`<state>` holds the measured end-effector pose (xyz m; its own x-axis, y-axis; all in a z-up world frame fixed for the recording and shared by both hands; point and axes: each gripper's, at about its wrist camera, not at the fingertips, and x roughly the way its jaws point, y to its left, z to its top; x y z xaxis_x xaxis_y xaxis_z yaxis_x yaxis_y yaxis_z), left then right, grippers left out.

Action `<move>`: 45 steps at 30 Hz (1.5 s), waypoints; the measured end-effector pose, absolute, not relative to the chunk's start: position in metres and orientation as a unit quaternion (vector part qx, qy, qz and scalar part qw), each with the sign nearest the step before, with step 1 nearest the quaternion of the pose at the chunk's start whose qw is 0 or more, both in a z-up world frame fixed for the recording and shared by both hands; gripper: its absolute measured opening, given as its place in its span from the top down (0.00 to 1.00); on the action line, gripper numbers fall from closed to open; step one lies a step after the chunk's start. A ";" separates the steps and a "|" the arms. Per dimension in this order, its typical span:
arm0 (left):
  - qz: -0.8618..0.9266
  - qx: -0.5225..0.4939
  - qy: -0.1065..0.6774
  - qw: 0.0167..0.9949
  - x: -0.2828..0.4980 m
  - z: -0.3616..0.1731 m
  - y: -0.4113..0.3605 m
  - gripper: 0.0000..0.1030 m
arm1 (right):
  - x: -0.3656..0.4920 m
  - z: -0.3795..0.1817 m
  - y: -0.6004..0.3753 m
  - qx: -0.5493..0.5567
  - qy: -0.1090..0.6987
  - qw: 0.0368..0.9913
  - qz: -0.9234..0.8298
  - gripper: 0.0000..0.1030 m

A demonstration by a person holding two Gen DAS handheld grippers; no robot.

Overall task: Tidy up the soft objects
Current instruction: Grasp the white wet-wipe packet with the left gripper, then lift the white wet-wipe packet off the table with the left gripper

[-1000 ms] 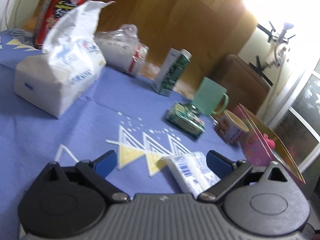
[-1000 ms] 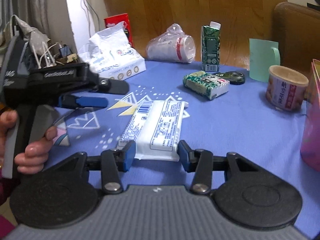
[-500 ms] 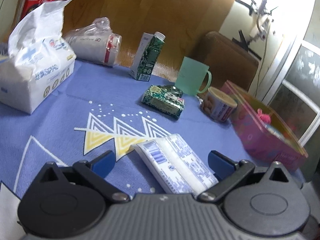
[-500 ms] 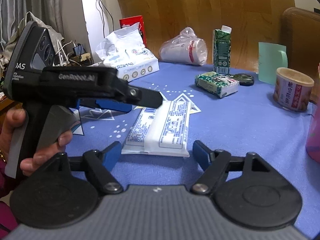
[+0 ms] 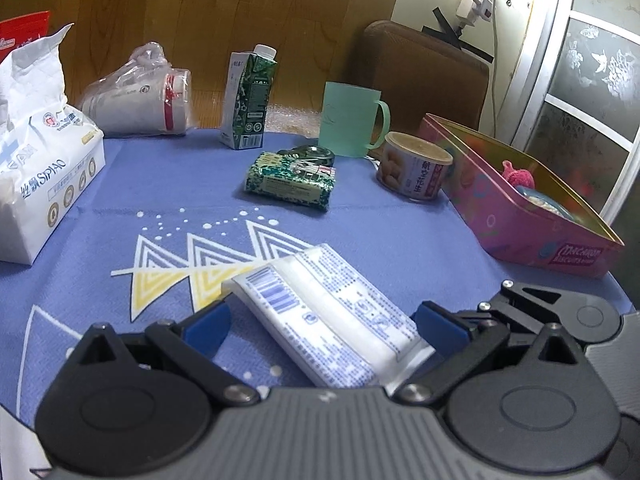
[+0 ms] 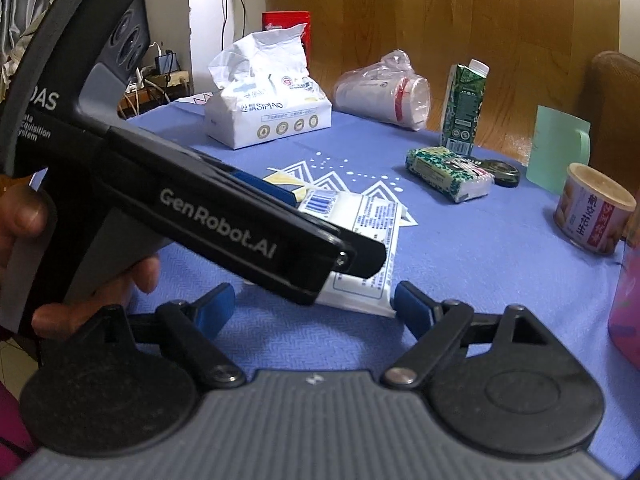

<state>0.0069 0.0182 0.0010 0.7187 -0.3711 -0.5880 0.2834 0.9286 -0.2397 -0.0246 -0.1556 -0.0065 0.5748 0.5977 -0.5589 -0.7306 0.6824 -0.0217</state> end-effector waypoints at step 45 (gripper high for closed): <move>-0.178 -0.080 0.321 0.927 0.007 0.003 0.022 0.07 | -0.037 -0.006 -0.152 -0.133 0.237 0.883 0.383 0.67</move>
